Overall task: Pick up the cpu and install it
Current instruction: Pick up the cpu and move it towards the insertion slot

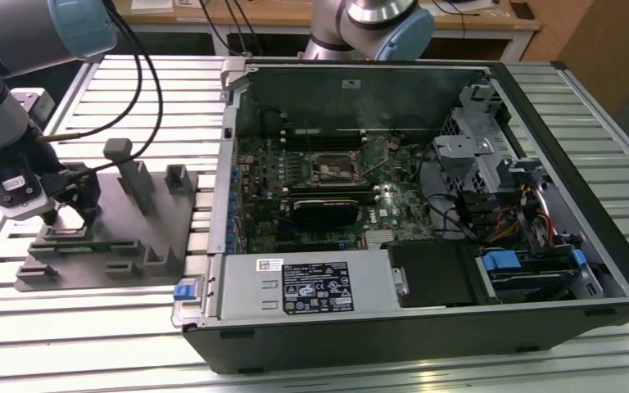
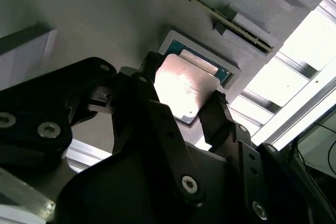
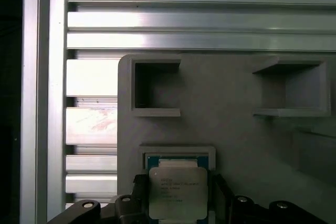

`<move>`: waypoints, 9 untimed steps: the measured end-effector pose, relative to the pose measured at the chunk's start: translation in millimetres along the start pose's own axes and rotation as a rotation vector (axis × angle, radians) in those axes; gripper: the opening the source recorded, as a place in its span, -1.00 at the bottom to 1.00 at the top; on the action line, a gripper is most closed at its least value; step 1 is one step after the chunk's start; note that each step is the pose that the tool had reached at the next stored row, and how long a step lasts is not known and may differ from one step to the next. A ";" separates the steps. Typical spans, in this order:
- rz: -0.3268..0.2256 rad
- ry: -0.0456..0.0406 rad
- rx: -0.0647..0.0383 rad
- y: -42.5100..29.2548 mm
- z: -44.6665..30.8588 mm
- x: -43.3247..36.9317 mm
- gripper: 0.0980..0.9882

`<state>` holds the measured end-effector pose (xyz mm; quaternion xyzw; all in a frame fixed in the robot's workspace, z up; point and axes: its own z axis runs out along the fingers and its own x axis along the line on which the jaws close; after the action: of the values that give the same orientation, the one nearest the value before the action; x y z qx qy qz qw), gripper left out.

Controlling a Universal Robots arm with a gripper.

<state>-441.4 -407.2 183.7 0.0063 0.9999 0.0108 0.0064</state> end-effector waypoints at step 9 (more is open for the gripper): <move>0.000 -0.0013 0.000 0.0 -0.7 1.8 0.13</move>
<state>-443.2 -407.3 184.4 0.0064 0.9999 0.0108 0.0071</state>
